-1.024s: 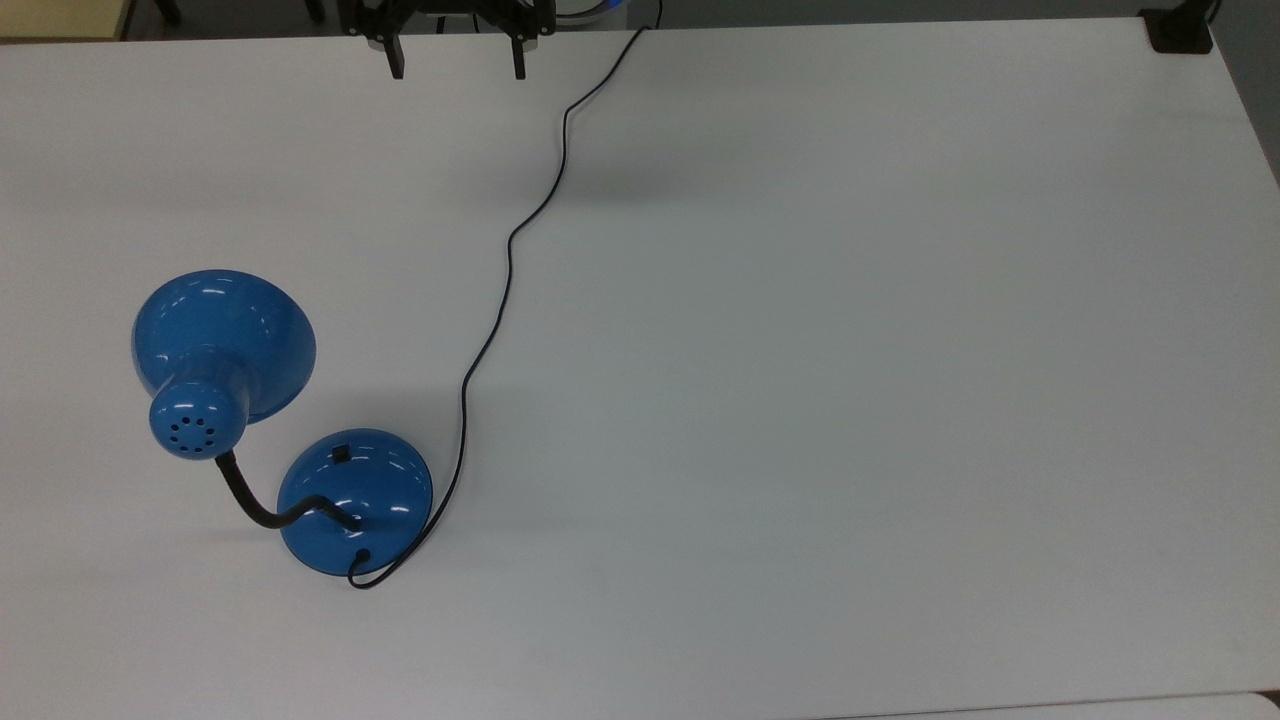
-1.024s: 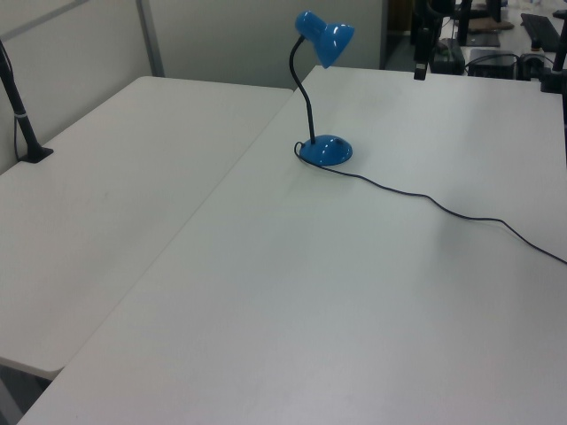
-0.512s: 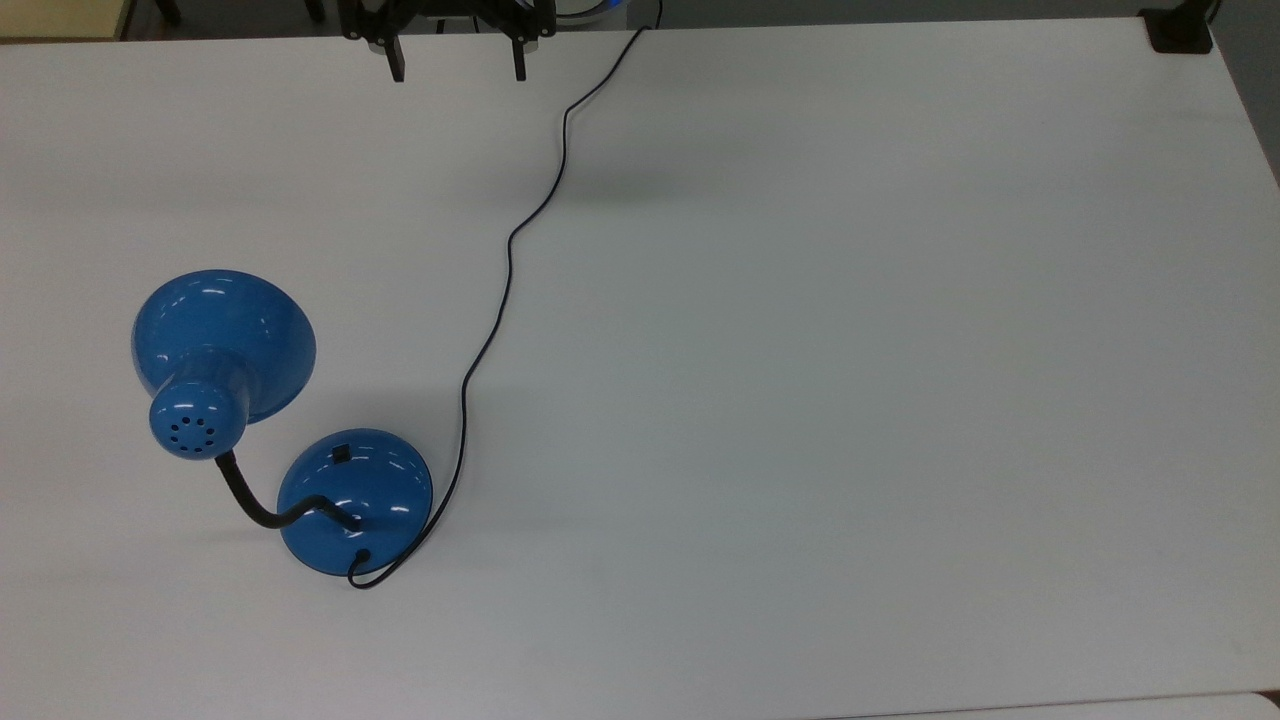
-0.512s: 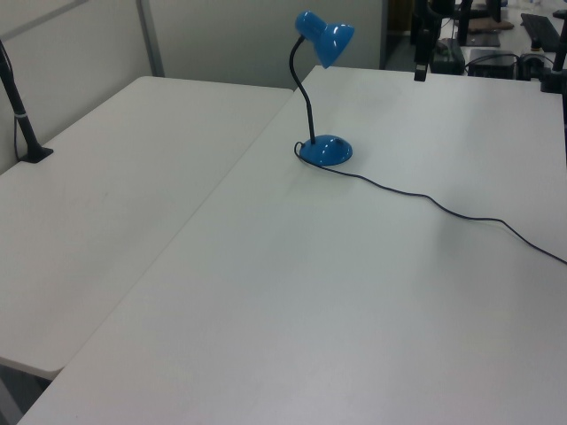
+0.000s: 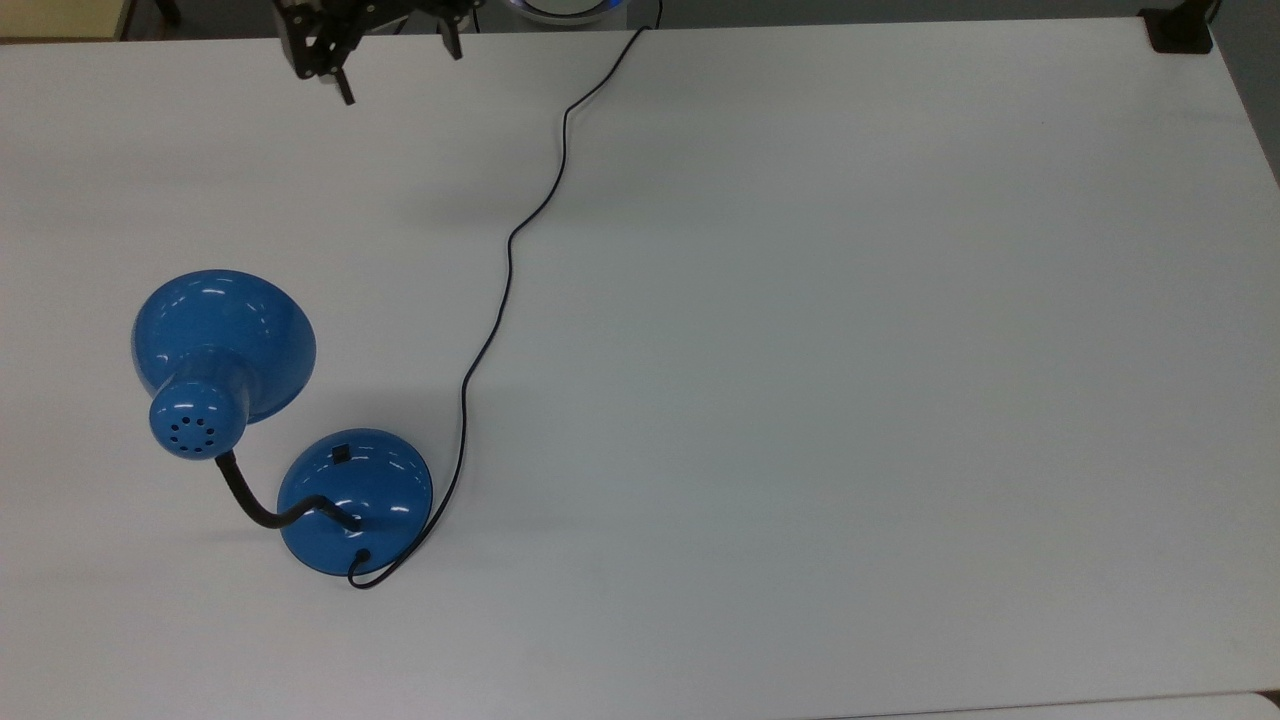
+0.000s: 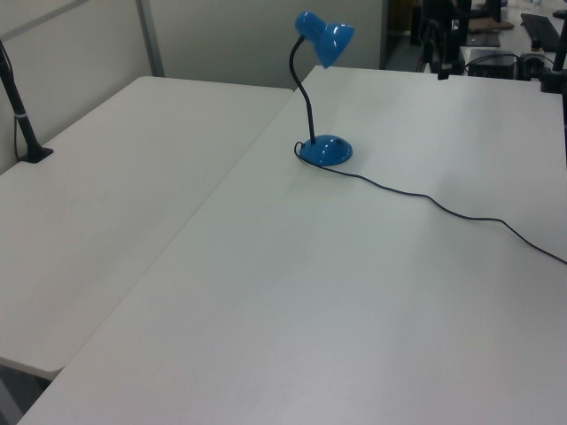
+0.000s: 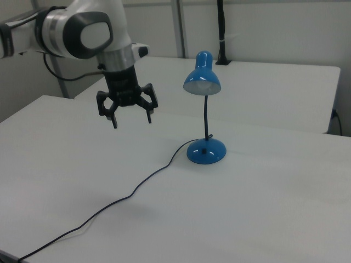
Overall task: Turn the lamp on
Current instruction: 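Move the gripper toward the blue lamp base and lower it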
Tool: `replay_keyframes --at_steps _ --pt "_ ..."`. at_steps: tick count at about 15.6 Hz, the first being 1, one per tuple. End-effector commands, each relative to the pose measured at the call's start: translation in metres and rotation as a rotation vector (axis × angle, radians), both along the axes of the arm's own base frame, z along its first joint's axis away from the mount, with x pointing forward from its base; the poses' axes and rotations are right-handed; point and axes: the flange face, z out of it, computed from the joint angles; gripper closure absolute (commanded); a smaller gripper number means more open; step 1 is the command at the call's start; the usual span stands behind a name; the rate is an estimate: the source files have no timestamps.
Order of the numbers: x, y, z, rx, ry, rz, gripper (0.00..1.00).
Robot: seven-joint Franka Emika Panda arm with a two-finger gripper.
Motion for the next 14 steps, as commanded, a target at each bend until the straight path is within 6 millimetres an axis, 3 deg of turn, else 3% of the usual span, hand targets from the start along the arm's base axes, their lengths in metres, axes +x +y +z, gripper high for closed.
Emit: replay_keyframes --at_steps 1,2,4,8,14 --pt "0.013 -0.021 -0.028 -0.036 0.019 0.036 0.16" --pt "0.02 -0.025 -0.04 -0.039 0.005 0.033 0.41" --pt "0.024 -0.037 -0.053 -0.045 -0.023 0.015 1.0" --pt "0.033 -0.05 -0.08 -0.048 -0.099 -0.048 1.0" --pt "0.074 -0.061 -0.137 -0.064 -0.284 -0.257 1.0"
